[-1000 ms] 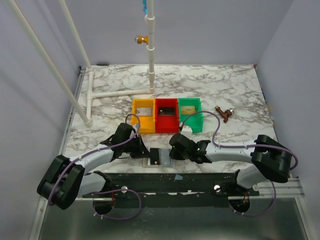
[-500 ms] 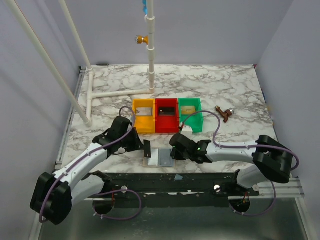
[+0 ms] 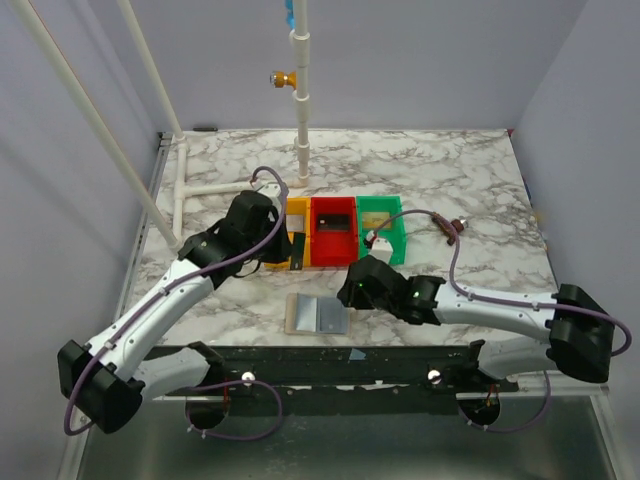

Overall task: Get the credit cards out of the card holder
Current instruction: Place the credit card in the storage box, then remove the credit card from the card holder.

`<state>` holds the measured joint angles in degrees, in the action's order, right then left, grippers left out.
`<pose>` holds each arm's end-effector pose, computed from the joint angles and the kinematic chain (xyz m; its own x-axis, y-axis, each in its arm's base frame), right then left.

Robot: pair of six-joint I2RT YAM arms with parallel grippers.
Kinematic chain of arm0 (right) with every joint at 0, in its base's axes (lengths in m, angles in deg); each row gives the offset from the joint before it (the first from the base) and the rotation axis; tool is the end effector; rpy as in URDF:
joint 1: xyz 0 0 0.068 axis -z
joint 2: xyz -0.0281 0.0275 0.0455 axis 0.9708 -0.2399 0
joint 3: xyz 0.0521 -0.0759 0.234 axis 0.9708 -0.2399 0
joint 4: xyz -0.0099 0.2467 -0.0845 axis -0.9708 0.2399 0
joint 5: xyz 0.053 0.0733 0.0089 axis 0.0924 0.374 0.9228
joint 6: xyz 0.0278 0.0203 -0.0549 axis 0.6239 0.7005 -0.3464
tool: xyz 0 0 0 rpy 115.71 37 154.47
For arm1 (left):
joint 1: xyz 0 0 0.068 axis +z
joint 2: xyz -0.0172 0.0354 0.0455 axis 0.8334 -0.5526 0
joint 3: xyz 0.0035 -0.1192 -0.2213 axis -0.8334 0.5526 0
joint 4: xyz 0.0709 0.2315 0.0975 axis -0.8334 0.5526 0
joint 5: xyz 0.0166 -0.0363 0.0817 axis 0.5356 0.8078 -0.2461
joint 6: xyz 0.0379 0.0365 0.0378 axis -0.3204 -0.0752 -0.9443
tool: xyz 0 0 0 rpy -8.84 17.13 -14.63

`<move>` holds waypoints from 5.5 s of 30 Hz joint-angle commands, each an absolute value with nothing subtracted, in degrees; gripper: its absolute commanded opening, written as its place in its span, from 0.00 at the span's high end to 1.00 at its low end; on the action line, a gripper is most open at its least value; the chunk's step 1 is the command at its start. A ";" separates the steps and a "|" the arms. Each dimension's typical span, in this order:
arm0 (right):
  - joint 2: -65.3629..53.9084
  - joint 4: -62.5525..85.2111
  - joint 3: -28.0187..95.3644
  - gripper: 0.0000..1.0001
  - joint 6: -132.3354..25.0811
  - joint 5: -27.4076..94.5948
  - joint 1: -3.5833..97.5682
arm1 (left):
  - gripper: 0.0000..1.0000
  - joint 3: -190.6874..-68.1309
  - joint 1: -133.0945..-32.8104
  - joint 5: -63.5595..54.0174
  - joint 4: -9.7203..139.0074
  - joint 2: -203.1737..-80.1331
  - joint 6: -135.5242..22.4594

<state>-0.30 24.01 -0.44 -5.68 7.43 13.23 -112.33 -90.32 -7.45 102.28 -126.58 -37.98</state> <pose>0.1412 0.2406 0.1705 -0.8029 0.1312 -0.5814 -0.1563 0.8950 0.4178 0.1995 -0.1398 0.2798 -0.7781 -0.0795 -0.6230 0.2603 0.8619 -0.4351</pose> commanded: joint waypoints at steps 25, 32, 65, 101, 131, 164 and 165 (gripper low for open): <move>33.21 53.27 6.29 0.29 -1.89 -19.19 13.47 | 1.00 -125.75 -107.22 -39.30 67.30 -155.78 -108.86; 34.59 55.21 5.56 0.29 -0.87 -19.35 13.47 | 1.00 -119.95 -107.78 -33.50 62.30 -156.93 -116.66; 36.07 55.56 3.05 0.28 0.41 -17.07 13.54 | 1.00 -123.35 -103.83 -31.12 63.49 -172.88 -117.58; 34.57 54.59 2.91 0.27 0.00 -15.80 13.46 | 0.59 -130.32 -103.03 -35.36 71.26 -178.45 -112.00; 15.31 38.53 2.15 0.29 -6.83 -0.17 12.48 | 0.41 -140.08 -96.90 -27.03 109.61 -154.06 -58.67; -20.49 34.30 14.03 0.46 -3.74 0.58 3.62 | 0.39 -90.67 -84.60 7.38 92.19 -116.96 -34.50; -20.72 34.44 13.94 0.46 -3.75 0.47 3.68 | 0.39 -90.43 -84.64 7.68 91.76 -117.15 -34.45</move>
<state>-19.17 32.60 14.20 -5.26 2.80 3.74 -91.33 -85.01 4.66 95.19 -117.78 -35.71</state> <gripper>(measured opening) 0.541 0.614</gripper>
